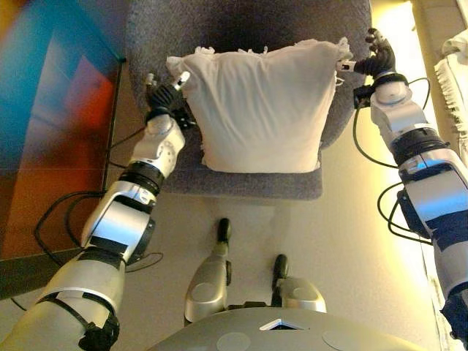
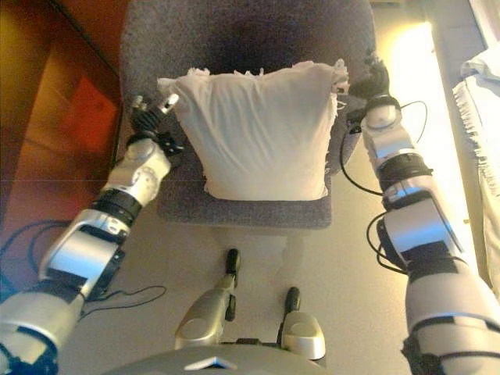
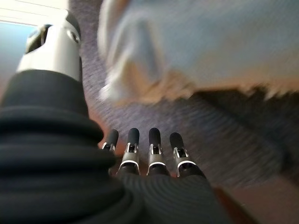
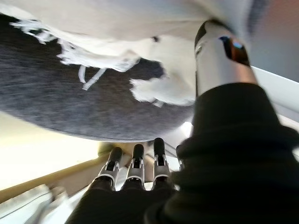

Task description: Pick up the cushion and take it to the sofa

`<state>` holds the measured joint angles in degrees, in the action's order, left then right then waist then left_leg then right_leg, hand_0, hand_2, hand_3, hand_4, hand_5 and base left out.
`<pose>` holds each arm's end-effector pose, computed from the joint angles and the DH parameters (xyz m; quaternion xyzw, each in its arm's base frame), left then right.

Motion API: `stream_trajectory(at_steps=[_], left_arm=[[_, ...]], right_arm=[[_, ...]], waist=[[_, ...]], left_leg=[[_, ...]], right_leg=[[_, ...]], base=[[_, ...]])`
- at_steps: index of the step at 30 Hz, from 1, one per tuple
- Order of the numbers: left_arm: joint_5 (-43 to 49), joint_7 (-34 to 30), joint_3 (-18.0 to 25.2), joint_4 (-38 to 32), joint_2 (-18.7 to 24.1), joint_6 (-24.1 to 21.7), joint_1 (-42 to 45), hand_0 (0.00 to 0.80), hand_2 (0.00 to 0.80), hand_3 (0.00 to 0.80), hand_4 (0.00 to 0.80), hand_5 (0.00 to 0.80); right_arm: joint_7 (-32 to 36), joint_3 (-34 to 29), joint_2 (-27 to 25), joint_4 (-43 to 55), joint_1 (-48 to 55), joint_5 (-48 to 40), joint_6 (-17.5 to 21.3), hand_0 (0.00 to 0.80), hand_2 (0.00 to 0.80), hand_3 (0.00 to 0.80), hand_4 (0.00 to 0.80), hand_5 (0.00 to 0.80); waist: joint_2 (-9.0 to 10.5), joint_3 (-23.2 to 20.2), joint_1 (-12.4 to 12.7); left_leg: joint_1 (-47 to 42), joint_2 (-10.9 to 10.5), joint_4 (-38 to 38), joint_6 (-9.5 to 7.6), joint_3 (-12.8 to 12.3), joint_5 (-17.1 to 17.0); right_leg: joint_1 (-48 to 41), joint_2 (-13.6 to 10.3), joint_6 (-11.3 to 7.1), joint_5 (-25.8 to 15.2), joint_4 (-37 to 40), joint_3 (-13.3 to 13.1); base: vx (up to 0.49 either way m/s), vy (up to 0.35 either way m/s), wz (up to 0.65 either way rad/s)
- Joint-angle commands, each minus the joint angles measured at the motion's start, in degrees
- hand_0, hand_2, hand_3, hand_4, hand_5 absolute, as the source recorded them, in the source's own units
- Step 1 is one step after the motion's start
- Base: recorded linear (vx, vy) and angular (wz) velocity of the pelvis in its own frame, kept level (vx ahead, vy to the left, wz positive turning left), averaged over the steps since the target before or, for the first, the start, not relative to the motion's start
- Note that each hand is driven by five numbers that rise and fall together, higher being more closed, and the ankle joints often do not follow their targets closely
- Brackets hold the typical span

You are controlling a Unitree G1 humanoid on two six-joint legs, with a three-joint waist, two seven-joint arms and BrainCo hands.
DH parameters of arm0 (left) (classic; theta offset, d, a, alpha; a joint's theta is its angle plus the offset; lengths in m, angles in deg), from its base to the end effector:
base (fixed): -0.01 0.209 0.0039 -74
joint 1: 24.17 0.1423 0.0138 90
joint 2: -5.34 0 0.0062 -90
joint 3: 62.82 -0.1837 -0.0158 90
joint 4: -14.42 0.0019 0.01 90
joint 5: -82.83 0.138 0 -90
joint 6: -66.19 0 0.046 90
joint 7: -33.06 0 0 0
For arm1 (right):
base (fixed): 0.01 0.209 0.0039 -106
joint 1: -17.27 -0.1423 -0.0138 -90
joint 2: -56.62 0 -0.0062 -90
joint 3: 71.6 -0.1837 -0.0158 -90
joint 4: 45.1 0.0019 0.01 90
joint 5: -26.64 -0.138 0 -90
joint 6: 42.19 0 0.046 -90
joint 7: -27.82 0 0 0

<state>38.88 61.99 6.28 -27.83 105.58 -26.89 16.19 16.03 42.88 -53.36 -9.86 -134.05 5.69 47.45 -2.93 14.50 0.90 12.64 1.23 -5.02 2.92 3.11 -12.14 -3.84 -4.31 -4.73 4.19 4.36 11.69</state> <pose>0.3451 0.1908 0.1340 -0.0484 0.0123 0.2057 0.9773 0.3580 -0.2336 0.1980 -0.2212 -0.0479 -0.1263 0.9658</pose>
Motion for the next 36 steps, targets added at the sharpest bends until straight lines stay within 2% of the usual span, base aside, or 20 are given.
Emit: stream_trajectory(at_steps=[1, 6, 10, 14, 16, 19, 21, 25, 31, 34, 36], left_arm=[[3.0, -1.2, 3.3, 0.2, 4.5, -1.7, 0.6, 0.000, 0.000, 0.000, 0.000, 0.000], [2.7, -3.2, 6.1, 1.2, 7.4, 0.6, 4.8, 0.000, 0.000, 0.000, 0.000, 0.000], [3.1, -3.7, 8.8, 0.3, 8.5, -0.1, 9.3, 0.000, 0.000, 0.000, 0.000, 0.000], [4.5, -5.0, 12.1, -0.8, 8.7, 2.0, 16.5, 0.000, 0.000, 0.000, 0.000, 0.000], [4.4, -5.7, 14.7, -0.9, 8.2, 3.1, 22.9, 0.000, 0.000, 0.000, 0.000, 0.000], [5.7, -6.3, 17.7, -0.8, 5.4, 3.6, 32.5, 0.000, 0.000, 0.000, 0.000, 0.000], [7.9, -6.9, 20.1, -0.7, 2.9, 4.1, 38.9, 0.000, 0.000, 0.000, 0.000, 0.000], [11.6, -8.2, 22.8, 2.7, -1.0, 4.8, 45.5, 0.000, 0.000, 0.000, 0.000, 0.000], [16.4, -13.4, 22.5, 10.0, -6.0, 7.3, 50.8, 0.000, 0.000, 0.000, 0.000, 0.000], [17.3, -14.8, 22.3, 16.4, -8.2, 9.0, 51.7, 0.000, 0.000, 0.000, 0.000, 0.000], [21.5, -15.1, 20.8, 21.1, -9.4, 8.2, 51.8, 0.000, 0.000, 0.000, 0.000, 0.000]], right_arm=[[0.6, -1.9, -6.2, 4.8, 1.0, -0.2, 4.2, 0.000, 0.000, 0.000, 0.000, 0.000], [1.2, -3.9, -8.5, 5.5, 3.0, -0.7, 3.5, 0.000, 0.000, 0.000, 0.000, 0.000], [1.4, -7.1, -9.6, 10.0, 7.7, -1.2, 5.0, 0.000, 0.000, 0.000, 0.000, 0.000], [1.2, -12.6, -9.7, 15.5, 16.6, 0.5, 4.8, 0.000, 0.000, 0.000, 0.000, 0.000], [1.7, -16.7, -9.2, 18.2, 25.1, 0.3, 4.3, 0.000, 0.000, 0.000, 0.000, 0.000], [2.3, -20.9, -5.6, 20.3, 37.6, 0.8, 3.0, 0.000, 0.000, 0.000, 0.000, 0.000], [2.1, -23.7, -3.0, 19.7, 46.0, 1.3, 3.7, 0.000, 0.000, 0.000, 0.000, 0.000], [2.6, -28.4, 3.4, 14.1, 54.1, 1.0, 4.0, 0.000, 0.000, 0.000, 0.000, 0.000], [1.9, -26.6, 12.2, 3.7, 60.9, 4.6, -0.6, 0.000, 0.000, 0.000, 0.000, 0.000], [2.6, -24.4, 16.0, -3.2, 62.0, 6.3, -2.3, 0.000, 0.000, 0.000, 0.000, 0.000], [3.4, -23.3, 18.2, -7.8, 62.2, 7.0, -3.5, 0.000, 0.000, 0.000, 0.000, 0.000]], waist=[[1.81, -0.7, 1.7], [1.62, -2.1, 1.9], [1.54, -3.1, 1.8], [1.59, -3.7, 1.9], [1.73, -4.1, 1.8], [1.99, -5.3, 1.7], [2.07, -6.5, 1.8], [2.48, -8.5, 1.9], [3.02, -10.6, 2.0], [3.26, -11.4, 1.9], [3.44, -11.9, 1.8]], left_leg=[[-9.5, 0.8, 1.8, 3.30, -3.1, 13.5], [-10.9, 0.7, 1.8, 3.21, -3.3, 13.9], [-11.6, 0.6, 1.7, 3.07, -3.7, 14.1], [-12.0, 0.6, 1.8, 2.87, -3.7, 14.4], [-12.5, 0.8, 1.9, 2.67, -3.7, 14.5], [-14.1, 1.0, 1.6, 2.27, -3.8, 14.5], [-15.7, 1.1, 1.1, 1.95, -3.9, 14.4], [-17.8, 1.2, 0.4, 1.64, -4.1, 14.6], [-19.8, 1.6, 0.0, 1.35, -4.3, 14.8], [-20.2, 1.6, 0.0, 1.13, -4.3, 14.9], [-20.3, 1.6, 0.0, 0.99, -4.2, 15.0]], right_leg=[[7.3, -7.4, -3.87, -5.2, -0.9, -0.8], [5.8, -7.3, -3.81, -4.9, -0.8, -0.2], [5.0, -7.1, -3.67, -4.8, -0.6, 0.0], [4.3, -7.0, -3.51, -4.6, -0.5, 0.3], [3.6, -6.9, -3.45, -4.6, -0.6, 0.4], [1.8, -6.7, -3.21, -4.5, -0.5, 0.6], [0.0, -6.6, -3.05, -4.4, 0.0, 0.9], [-2.4, -6.0, -2.54, -4.0, 0.6, 0.7], [-4.6, -5.0, -1.75, -3.4, 0.6, 0.3], [-5.2, -4.6, -1.49, -3.2, 0.6, -0.1], [-5.4, -4.4, -1.32, -3.0, 0.6, -0.3]], base=[[0.070, 0.003, 0.01], [0.070, 0.013, 0.02], [0.054, 0.019, 0.02], [0.003, -0.002, 0.01], [0.032, -0.013, 0.05], [0.082, -0.013, 0.06], [0.120, -0.015, 0.02], [0.078, -0.040, -0.06], [0.003, -0.054, -0.05], [-0.031, -0.051, 0.02], [-0.056, -0.053, -0.03]])
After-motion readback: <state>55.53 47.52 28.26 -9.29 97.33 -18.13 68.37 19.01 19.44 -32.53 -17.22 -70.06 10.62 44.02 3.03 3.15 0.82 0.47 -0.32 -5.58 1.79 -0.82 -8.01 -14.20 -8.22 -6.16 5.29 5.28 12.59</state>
